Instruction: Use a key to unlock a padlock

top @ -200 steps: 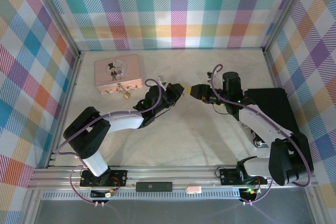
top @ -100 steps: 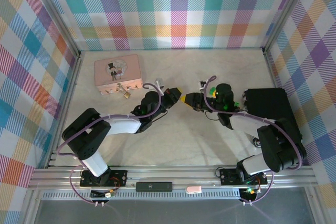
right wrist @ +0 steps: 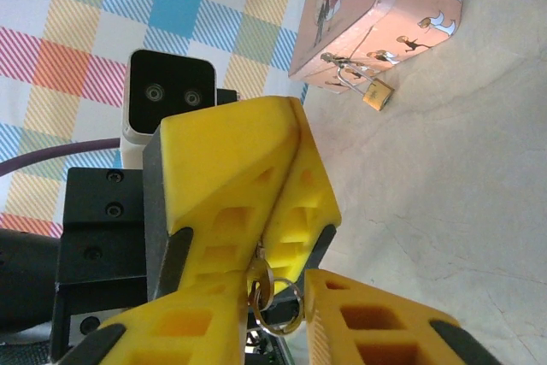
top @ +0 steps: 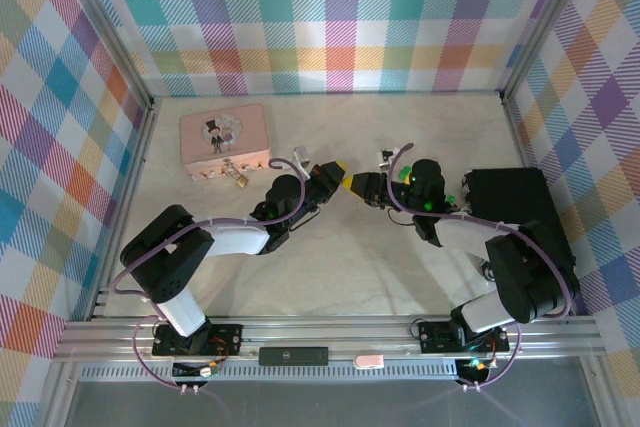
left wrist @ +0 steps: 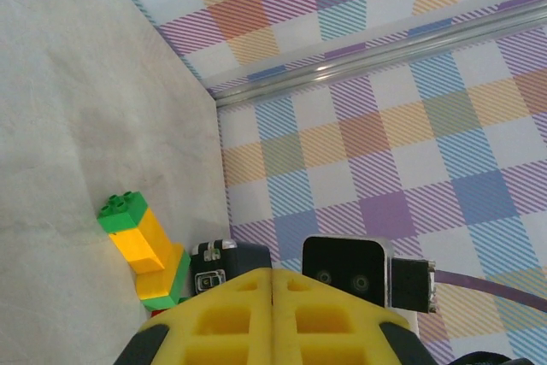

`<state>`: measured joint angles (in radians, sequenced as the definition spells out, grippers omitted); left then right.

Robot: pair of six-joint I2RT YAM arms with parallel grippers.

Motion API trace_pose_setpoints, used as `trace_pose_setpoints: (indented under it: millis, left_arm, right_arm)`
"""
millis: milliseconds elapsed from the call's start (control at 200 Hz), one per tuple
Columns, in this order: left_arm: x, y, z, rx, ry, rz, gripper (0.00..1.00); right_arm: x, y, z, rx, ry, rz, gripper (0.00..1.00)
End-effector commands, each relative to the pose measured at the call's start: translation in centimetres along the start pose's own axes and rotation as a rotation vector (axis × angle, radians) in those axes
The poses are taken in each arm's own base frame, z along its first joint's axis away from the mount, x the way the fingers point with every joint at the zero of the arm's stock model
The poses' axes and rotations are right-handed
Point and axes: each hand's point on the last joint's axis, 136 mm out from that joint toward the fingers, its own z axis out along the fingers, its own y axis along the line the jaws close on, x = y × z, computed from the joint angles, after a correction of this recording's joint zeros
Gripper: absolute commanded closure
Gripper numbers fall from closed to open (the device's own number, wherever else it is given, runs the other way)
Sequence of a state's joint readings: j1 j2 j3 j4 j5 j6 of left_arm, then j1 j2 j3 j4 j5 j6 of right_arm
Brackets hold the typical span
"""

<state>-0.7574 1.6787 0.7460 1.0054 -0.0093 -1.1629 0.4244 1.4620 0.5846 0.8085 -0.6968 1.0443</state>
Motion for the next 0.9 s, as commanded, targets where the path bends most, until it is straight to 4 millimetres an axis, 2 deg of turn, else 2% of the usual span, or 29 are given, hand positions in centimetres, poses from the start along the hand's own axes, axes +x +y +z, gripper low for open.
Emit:
trace_pose_setpoints:
  millis: [0,135,335,470,565,675,745,895]
  left_arm:
    - [-0.5,-1.5,0.0,0.073,-0.018,-0.023,1.0]
    - [-0.3,-1.4,0.0,0.069,-0.015,-0.031,1.0]
    - [0.1,-1.4,0.0,0.068,0.001,-0.042,1.0]
    - [0.3,-0.3,-0.2,0.03,0.001,-0.05,1.0]
    - [0.0,0.5,-0.7,0.016,-0.014,-0.055,0.66]
    - [-1.4,2.7,-2.1,-0.095,-0.043,-0.04,0.46]
    - [-2.7,3.9,-3.3,-0.174,-0.067,-0.027,0.42]
    - [-4.4,3.6,-4.8,-0.274,-0.087,-0.009,0.43]
  right_arm:
    - [-0.5,0.9,0.3,-0.027,-0.017,-0.014,0.78]
    - [-0.4,0.9,0.6,-0.03,0.002,-0.004,0.82]
    - [-0.6,1.0,0.8,-0.032,-0.004,-0.023,1.0]
    - [-0.7,1.4,0.8,-0.002,0.018,-0.065,1.0]
    - [-0.7,1.4,0.6,0.046,0.045,-0.112,1.0]
    - [-0.8,0.9,0.4,0.162,0.113,-0.218,1.0]
    - [-0.9,0.6,0.3,0.234,0.174,-0.296,1.0]
    - [-0.9,-0.3,-0.2,0.332,0.263,-0.392,1.0]
